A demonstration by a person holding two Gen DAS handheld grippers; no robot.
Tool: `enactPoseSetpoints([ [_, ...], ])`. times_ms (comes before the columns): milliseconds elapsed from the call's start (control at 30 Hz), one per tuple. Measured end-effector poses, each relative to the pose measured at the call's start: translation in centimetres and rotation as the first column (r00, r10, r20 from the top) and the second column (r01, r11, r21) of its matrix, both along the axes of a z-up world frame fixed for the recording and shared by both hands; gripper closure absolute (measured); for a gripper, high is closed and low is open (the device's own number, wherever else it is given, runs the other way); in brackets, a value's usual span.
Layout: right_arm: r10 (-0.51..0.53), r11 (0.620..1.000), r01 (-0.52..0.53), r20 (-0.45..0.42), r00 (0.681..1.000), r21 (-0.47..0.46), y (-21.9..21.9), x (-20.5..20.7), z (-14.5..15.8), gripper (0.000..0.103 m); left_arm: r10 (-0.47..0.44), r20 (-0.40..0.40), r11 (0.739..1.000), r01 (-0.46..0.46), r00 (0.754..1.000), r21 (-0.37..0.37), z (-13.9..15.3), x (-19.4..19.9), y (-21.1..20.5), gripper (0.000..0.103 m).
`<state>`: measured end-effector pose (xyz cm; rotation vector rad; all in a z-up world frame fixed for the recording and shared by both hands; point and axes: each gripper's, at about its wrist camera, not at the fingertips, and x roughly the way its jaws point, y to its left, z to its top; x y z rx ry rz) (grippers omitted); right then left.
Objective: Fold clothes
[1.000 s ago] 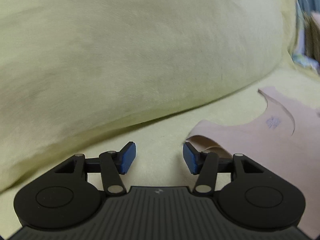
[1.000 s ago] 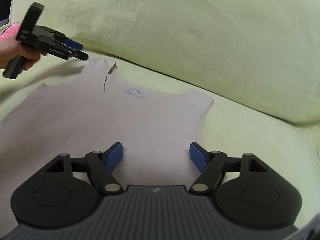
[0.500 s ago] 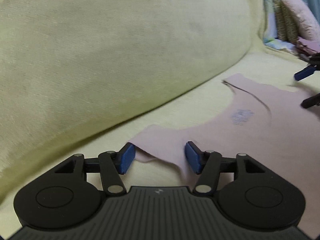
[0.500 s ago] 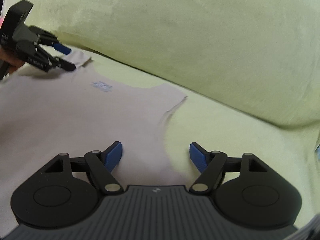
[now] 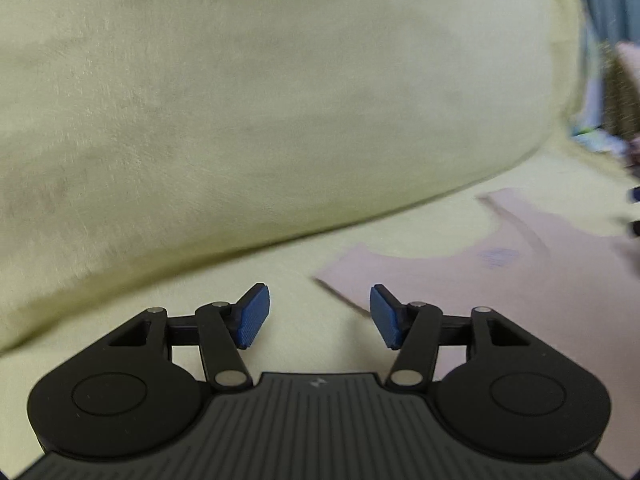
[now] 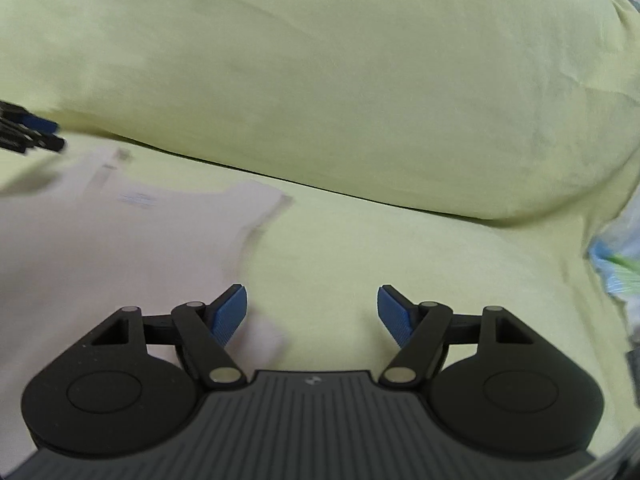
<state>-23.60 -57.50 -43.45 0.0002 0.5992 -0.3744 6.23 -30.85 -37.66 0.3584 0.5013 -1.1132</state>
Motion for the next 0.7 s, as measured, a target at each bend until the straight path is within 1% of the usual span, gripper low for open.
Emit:
enactPoseSetpoints([
  [67,0.048,0.999,-0.048,-0.016,0.999,-0.002,1.6,-0.6,-0.5,0.033,-0.031,-0.020,0.999,0.031,0.999,0.005,-0.5,-2.0,1.1,0.043],
  [100,0.068,0.998,-0.068,-0.030,0.997,-0.007,2.2,-0.7,-0.8,0.033,-0.041,-0.012,0.999,0.041,0.999,0.020,-0.8,-2.7,1.6,0.043],
  [133,0.077,0.997,-0.078,-0.051,0.996,-0.019,2.6,-0.8,-1.3,0.033,-0.058,0.023,0.996,0.057,0.998,0.067,-1.9,-4.4,2.2,0.043],
  [167,0.075,0.996,-0.079,-0.086,0.993,-0.041,2.8,-0.8,-2.0,0.034,-0.054,0.048,0.995,0.049,0.997,0.092,-2.6,-4.7,2.5,0.042],
  [200,0.049,0.997,-0.055,-0.106,0.993,-0.052,2.6,-0.9,-2.3,0.033,-0.050,0.068,0.993,0.042,0.996,0.111,-3.1,-5.0,2.9,0.041],
  [233,0.014,0.999,-0.019,-0.110,0.994,-0.045,2.2,-1.1,-2.2,0.033,-0.038,0.068,0.994,0.031,0.997,0.101,-3.0,-4.6,3.6,0.040],
  [300,-0.046,0.998,0.042,-0.118,0.992,-0.036,2.0,-1.2,-1.4,0.034,0.067,0.038,0.996,-0.070,0.997,0.063,-2.8,-2.9,5.2,0.040],
  [333,-0.034,0.999,0.030,-0.111,0.993,-0.039,2.8,-1.3,-0.8,0.034,0.085,0.031,0.995,-0.087,0.996,0.054,-3.0,-2.7,5.2,0.041],
  [367,-0.021,0.999,0.017,-0.105,0.994,-0.042,3.6,-1.4,-0.1,0.034,0.134,0.000,0.991,-0.134,0.991,0.021,-2.8,-2.0,6.2,0.041],
  [400,-0.008,0.999,0.003,-0.101,0.995,-0.047,4.4,-1.5,0.4,0.034,0.157,-0.040,0.987,-0.158,0.987,-0.010,-2.7,-1.5,7.3,0.041],
  [433,0.021,0.998,-0.027,-0.098,0.995,-0.062,5.9,-1.6,0.7,0.034,0.161,-0.071,0.986,-0.163,0.984,-0.025,-2.7,-1.2,7.9,0.041],
  [467,0.067,0.994,-0.074,-0.094,0.993,-0.078,8.3,-1.6,1.2,0.034,0.155,-0.089,0.987,-0.158,0.984,-0.029,-2.8,-1.0,8.3,0.042],
  [500,0.096,0.992,-0.104,-0.091,0.991,-0.078,9.8,-1.6,1.3,0.034,0.138,-0.124,0.989,-0.143,0.983,-0.033,-2.8,-0.8,9.0,0.042],
  [533,0.123,0.989,-0.130,-0.088,0.989,-0.076,11.4,-1.5,1.4,0.034,0.097,-0.196,0.993,-0.107,0.976,-0.043,-2.9,-0.5,9.4,0.042],
  [567,0.162,0.983,-0.168,-0.084,0.983,-0.070,13.8,-1.3,1.4,0.034,0.054,-0.264,0.996,-0.071,0.963,-0.058,-3.0,-0.2,9.9,0.042],
  [600,0.189,0.979,-0.194,-0.085,0.978,-0.064,15.4,-1.1,1.3,0.034,0.012,-0.315,0.996,-0.039,0.949,-0.081,-3.2,0.0,10.0,0.042],
  [633,0.208,0.975,-0.214,-0.086,0.974,-0.058,16.9,-0.9,1.1,0.034,-0.019,-0.356,0.995,-0.016,0.934,-0.095,-3.3,0.1,9.6,0.042],
  [667,0.234,0.970,-0.239,-0.089,0.968,-0.050,19.0,-0.5,0.9,0.034,-0.052,-0.398,0.994,0.009,0.916,-0.109,-3.6,0.3,9.4,0.044],
  [700,0.252,0.965,-0.257,-0.093,0.963,-0.046,20.6,-0.2,0.7,0.034,-0.073,-0.415,0.993,0.029,0.907,-0.112,-3.8,0.3,9.1,0.046],
])
